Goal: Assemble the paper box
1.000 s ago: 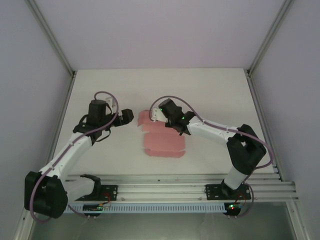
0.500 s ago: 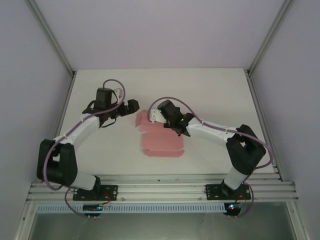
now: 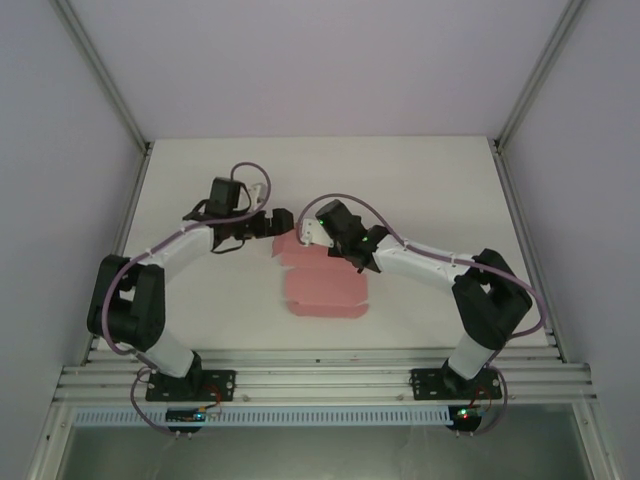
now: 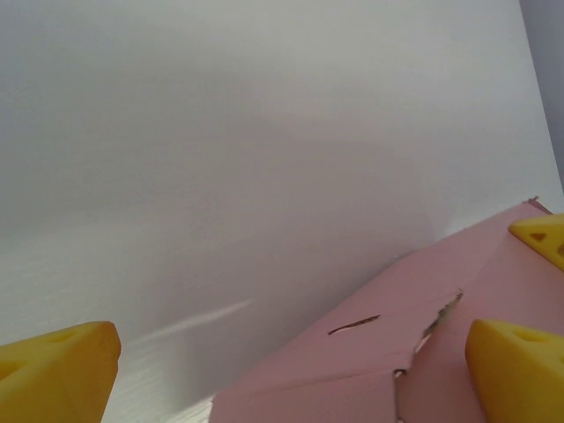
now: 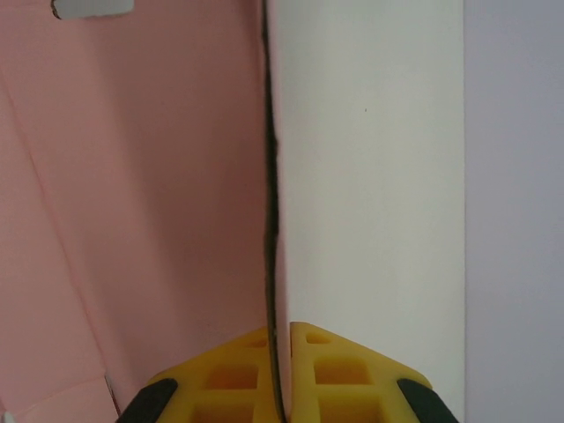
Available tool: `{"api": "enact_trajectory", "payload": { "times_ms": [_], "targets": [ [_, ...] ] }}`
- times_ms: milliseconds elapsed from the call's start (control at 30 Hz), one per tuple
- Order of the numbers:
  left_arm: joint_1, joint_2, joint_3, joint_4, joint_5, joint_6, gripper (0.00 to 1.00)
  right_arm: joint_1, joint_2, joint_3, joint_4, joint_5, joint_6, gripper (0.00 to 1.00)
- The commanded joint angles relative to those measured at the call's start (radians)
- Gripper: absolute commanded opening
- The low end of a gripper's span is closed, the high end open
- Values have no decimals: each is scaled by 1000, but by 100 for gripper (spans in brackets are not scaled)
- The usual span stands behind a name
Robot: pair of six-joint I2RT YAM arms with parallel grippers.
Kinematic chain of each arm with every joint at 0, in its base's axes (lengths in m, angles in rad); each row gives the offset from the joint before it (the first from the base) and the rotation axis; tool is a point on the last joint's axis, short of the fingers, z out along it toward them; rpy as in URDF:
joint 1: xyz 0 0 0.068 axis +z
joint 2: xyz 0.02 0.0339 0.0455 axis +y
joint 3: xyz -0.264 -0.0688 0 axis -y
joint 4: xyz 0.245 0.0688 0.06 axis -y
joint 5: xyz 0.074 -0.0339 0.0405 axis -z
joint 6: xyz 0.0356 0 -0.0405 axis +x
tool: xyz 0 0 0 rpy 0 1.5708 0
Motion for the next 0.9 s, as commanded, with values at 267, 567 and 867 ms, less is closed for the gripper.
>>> {"api": "enact_trajectory", "payload": {
  "times_ms": [267, 567, 867],
  "targets": [
    [-32, 23, -7, 15, 43, 70, 100, -20, -2, 34, -4, -66, 114, 2],
    [-63, 30, -31, 115, 48, 34, 100, -25, -44, 11, -12, -159, 175, 2],
    [-110, 37, -41, 170, -99, -58, 100, -23, -50, -17, 8, -200, 227, 2]
  ]
}}
